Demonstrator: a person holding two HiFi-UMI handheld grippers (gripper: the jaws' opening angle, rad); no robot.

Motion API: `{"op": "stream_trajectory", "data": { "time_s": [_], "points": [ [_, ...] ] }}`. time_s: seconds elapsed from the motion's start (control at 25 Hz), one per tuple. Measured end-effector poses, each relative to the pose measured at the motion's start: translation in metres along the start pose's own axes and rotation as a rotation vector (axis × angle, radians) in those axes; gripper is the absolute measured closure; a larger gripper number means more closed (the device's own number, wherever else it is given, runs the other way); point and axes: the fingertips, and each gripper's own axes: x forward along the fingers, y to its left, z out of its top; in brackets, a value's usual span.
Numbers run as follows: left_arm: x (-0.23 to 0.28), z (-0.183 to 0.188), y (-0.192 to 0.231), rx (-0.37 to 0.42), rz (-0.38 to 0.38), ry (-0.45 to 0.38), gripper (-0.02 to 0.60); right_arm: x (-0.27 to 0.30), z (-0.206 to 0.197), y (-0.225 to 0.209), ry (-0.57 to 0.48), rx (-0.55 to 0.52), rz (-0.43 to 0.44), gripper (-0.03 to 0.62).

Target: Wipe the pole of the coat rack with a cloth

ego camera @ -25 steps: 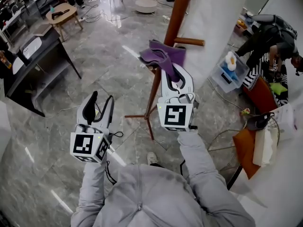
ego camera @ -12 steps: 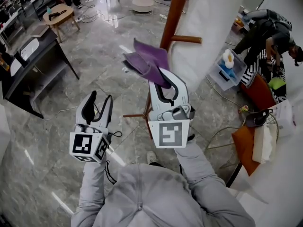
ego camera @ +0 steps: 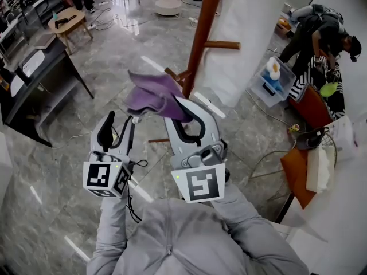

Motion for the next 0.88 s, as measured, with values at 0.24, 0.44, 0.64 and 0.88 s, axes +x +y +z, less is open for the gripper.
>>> {"op": "stream_trajectory", "data": {
  "time_s": [0.24, 0.44, 0.64, 0.88],
  "points": [
    [-0.006, -0.013, 0.007, -0.009, 0.004, 0.009, 0.351, -0.031, -0.057, 0.016, 0.132, 0.091, -0.01, 0.54],
    [-0.006, -0.015, 0.009, -0.011, -0.001, 0.017, 0.351, -0.05, -0.113, 0.0, 0.312, 0.046, -0.063, 0.54],
    [-0.003, -0.016, 0.005, -0.013, -0.004, 0.031, 0.351, -0.044, -0.143, -0.036, 0.375, -0.056, -0.161, 0.54],
    [-0.005, -0.016, 0.007, -0.007, 0.012, 0.03, 0.351, -0.017, -0.155, -0.067, 0.316, -0.121, -0.246, 0.54]
  ]
}}
